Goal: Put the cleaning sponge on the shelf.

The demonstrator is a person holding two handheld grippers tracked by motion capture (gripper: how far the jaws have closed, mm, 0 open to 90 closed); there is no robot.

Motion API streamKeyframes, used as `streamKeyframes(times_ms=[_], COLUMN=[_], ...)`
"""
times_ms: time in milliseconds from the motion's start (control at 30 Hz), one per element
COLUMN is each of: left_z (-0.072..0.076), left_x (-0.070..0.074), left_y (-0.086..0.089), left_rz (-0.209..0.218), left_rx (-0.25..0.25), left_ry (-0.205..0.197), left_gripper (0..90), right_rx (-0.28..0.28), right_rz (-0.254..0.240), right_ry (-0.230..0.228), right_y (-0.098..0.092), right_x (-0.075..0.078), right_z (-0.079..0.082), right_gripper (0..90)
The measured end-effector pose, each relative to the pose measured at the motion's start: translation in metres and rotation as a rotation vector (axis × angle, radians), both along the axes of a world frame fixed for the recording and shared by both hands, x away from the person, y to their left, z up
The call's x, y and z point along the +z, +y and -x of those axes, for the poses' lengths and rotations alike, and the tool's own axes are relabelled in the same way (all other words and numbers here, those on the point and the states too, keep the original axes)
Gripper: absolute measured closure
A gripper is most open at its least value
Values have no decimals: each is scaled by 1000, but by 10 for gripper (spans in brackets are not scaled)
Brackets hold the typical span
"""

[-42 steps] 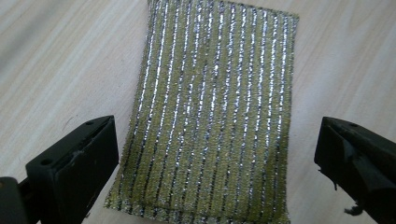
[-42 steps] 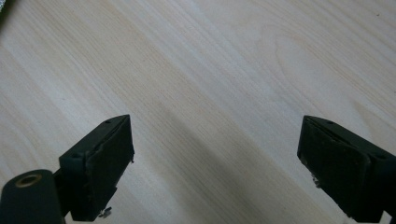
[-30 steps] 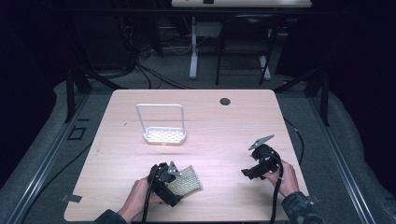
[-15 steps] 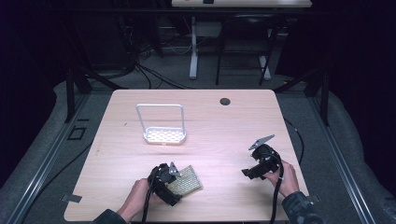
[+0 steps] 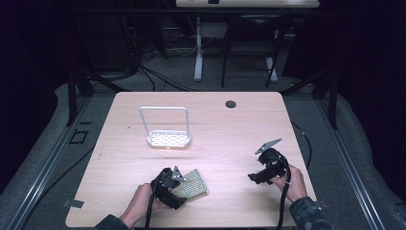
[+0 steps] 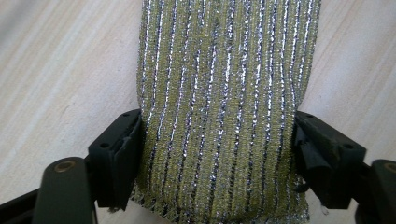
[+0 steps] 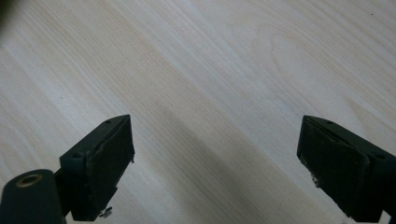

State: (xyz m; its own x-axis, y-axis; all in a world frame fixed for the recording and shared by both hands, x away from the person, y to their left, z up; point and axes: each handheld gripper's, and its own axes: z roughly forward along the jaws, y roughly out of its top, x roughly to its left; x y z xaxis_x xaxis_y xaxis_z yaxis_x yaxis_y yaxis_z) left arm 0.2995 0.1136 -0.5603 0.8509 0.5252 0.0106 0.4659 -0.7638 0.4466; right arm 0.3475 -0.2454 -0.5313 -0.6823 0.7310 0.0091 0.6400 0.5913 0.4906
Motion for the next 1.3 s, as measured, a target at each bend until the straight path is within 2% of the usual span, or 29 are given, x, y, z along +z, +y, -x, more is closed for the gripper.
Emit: streamKeyframes(times_ms=[467,767,1167,1300], left_z=[-2,-6,-11,-14], left_x=[12,17,22,23], left_y=[9,16,27,31], left_rz=[44,62,59,57], left_rx=[39,65,113,129], left_ry=[-50,-58,-71,-62], left_gripper=[331,371,403,401], right_rx=[3,6,9,7], right_rz=[0,-1,6,5], right_ry=[0,0,-2,0], right_y=[0,0,0,0], right_x=[0,0,0,0], right_z=[0,0,0,0], right_gripper=[107,108,109,109])
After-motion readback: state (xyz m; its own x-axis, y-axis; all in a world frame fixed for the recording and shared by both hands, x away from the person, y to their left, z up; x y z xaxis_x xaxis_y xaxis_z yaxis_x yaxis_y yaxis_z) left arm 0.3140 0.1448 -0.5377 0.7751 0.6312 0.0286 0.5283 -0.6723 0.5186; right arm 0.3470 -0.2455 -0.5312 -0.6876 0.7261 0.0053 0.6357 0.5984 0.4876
